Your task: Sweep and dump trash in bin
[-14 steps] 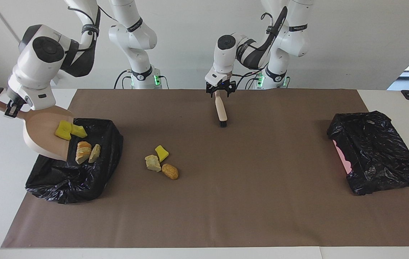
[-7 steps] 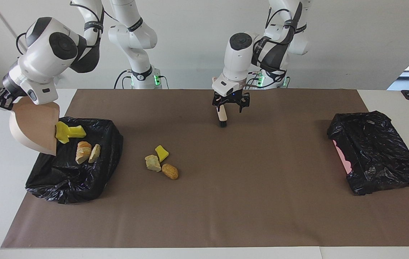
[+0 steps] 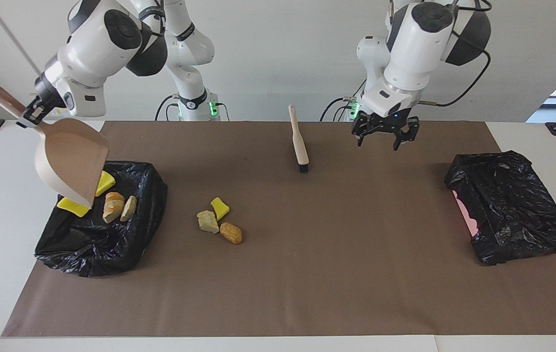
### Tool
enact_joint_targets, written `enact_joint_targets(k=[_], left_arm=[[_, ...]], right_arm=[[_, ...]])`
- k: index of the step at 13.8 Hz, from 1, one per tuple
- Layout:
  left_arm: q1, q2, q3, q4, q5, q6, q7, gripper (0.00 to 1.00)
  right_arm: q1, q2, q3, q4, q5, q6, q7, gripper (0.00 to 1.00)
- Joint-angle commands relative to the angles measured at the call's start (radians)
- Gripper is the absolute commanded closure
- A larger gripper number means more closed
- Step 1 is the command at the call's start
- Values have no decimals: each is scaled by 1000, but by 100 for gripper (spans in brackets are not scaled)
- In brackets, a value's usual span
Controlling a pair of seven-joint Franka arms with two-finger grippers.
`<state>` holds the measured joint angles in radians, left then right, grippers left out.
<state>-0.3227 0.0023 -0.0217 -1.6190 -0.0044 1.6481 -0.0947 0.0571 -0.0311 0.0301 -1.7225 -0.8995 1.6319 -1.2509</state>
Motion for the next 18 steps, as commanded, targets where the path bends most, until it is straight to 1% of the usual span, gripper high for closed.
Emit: enact_joint_targets(k=[1,3,4,6,8,9,10,11,12,13,16,18], left_arm=[[95,-89,-4,2,7,-78,130,0],[128,-122,-4,5,12,-140,159,0],[140,-123,3,7,14,-145,159,0],[145,-107,20,43,3,-158,159,0],[169,-82,37,86,7,-185,161,0],[174,-67,40,109,3,-191,162,0],[175,-51,42,132,3,-197,162,0],[177,-48,43,143,3,-206,162,0],[175,-50,43,143,3,-205,164,0],[175,-56,43,143,9,-199,179,0],[175,-62,49,137,4,-186,196,0],[175,-56,49,139,6,-180,194,0]], right_arm=[[35,5,8,21,196,-21,246,100],[36,13,10,21,353,-7,411,100],[47,14,22,27,414,-4,488,100],[107,55,36,79,534,-6,757,100],[205,132,36,112,634,0,1120,100],[249,189,36,148,677,22,1275,100],[280,239,36,168,724,54,1394,100],[309,281,36,179,784,118,1498,100],[325,316,36,179,848,191,1594,100],[337,353,36,181,887,254,1661,100],[409,479,36,236,915,380,1830,100],[463,552,36,265,921,446,1890,100]])
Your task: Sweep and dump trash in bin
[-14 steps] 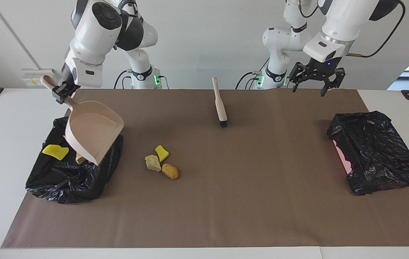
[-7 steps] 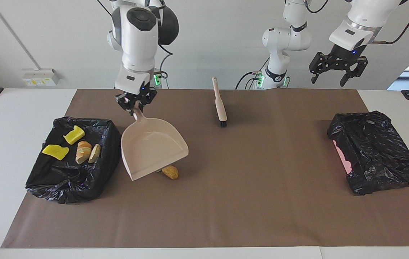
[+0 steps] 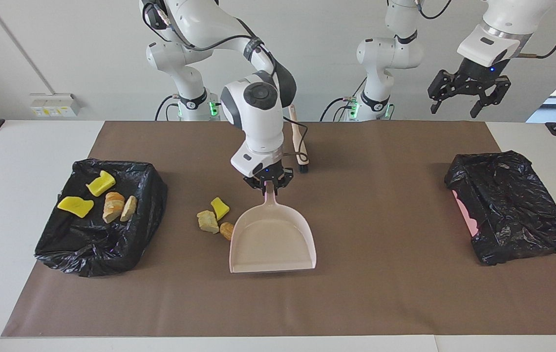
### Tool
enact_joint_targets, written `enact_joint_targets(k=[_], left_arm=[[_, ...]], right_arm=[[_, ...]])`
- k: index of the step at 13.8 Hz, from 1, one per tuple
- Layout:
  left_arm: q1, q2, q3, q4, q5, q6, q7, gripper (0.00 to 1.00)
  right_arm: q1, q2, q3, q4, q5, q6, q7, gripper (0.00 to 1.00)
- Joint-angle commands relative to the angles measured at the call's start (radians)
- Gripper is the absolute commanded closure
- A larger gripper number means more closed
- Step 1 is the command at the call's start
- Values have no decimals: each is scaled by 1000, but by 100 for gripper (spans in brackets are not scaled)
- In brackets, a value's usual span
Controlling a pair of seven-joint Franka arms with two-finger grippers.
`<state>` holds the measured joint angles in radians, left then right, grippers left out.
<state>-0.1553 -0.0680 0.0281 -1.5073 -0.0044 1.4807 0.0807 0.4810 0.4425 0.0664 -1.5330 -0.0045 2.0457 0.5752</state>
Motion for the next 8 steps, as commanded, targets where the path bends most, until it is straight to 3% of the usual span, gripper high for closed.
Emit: enact_joint_targets(k=[1,6,8], left_arm=[[6,11,0,27,6,-11,19,0],[6,7,0,22,7,-14,10,0],[8,5,0,21,7,-14,8,0]], right_arm=[[41,94,0,70,31,68,65,100],[82,104,7,16,81,157,72,99],[87,104,7,-22,83,192,71,88]])
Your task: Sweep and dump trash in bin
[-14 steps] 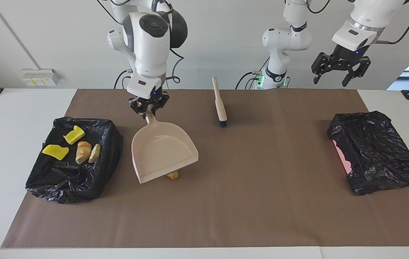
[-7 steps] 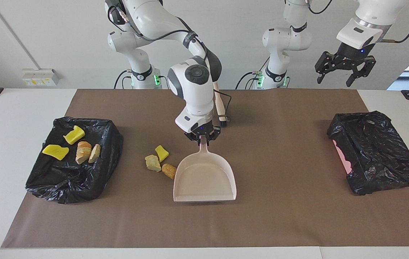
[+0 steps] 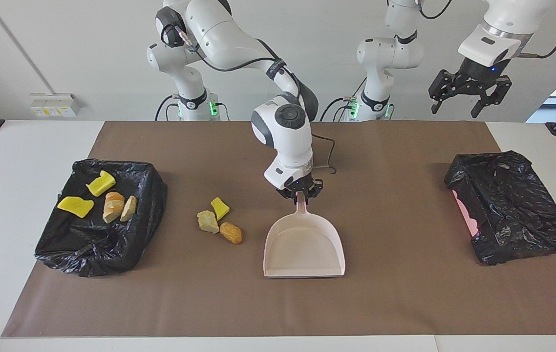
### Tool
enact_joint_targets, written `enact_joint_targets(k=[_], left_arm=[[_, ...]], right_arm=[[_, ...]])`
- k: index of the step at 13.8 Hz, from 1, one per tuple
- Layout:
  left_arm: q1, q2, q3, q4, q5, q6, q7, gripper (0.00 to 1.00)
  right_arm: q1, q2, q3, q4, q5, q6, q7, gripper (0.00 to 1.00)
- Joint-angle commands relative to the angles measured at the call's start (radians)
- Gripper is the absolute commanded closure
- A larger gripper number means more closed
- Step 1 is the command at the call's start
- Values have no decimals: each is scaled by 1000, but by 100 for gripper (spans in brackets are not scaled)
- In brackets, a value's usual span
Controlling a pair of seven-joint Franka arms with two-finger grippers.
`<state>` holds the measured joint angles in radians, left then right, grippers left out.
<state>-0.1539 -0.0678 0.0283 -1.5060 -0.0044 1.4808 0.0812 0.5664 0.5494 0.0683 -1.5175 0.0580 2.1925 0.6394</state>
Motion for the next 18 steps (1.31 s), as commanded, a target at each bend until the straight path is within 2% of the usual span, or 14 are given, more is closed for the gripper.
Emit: enact_joint_targets(k=[1,2,3,4,7,10,12,14,16,18], left_arm=[[5,5,-1,20,9,-14,8,0],[5,5,-2,20,6,-14,6,0],[2,5,-2,20,4,-13,5,0],[-9,6,-5,20,3,-13,5,0],[-13,5,-14,20,3,-14,5,0],[-13,5,-16,20,3,-14,5,0],[-13,5,-16,20,3,-14,3,0],[-13,3,-18,18,3,-20,3,0],[-13,3,-18,18,3,-16,3,0],[-13,3,-18,18,3,-14,0,0]], right_arm=[[-2,-3,5,-47,20,49,-1,82],[-2,-3,5,-52,20,50,-7,74],[-2,-5,5,-52,20,49,-7,57],[-2,-5,5,-52,16,50,-13,1],[-29,-29,5,-46,19,20,-15,0],[-28,-121,4,-59,6,-109,-18,0],[-19,-243,5,-163,19,-137,5,0],[12,-389,5,-329,32,-149,25,0],[84,-488,5,-468,72,-149,34,0],[154,-545,5,-533,97,-149,83,0]])
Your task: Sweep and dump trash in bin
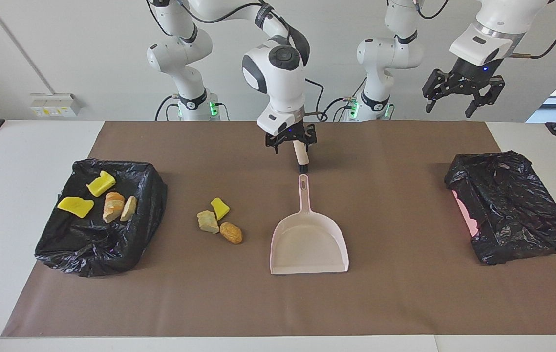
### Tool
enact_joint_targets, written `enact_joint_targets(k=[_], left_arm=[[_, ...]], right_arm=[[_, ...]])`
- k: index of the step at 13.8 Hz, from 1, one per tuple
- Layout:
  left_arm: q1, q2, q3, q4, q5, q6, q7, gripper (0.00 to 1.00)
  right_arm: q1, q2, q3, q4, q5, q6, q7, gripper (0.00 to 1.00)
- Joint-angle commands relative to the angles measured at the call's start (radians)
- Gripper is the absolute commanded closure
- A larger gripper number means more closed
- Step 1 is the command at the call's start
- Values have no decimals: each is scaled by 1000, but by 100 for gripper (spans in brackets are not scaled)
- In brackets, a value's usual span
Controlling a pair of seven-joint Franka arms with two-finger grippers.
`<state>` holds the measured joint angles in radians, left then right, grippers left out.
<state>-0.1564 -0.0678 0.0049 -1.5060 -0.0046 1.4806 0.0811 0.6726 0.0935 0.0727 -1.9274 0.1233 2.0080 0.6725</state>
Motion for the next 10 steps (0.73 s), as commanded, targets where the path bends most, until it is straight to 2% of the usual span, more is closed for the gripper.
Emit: enact_joint_targets(k=[1,3,6,10], left_arm=[[-11,3,7,18,3,-16,0,0],[-11,5,6,18,3,-11,0,0],[-12,9,6,-10,-20,130,0,0],[-72,69,6,-31,-32,254,2,0]], right_arm=[[67,-103,1,-143,32,35,51,0],[90,-123,7,-198,42,50,52,0],[185,-121,7,-310,73,150,68,0],[261,-165,7,-390,130,161,91,0]])
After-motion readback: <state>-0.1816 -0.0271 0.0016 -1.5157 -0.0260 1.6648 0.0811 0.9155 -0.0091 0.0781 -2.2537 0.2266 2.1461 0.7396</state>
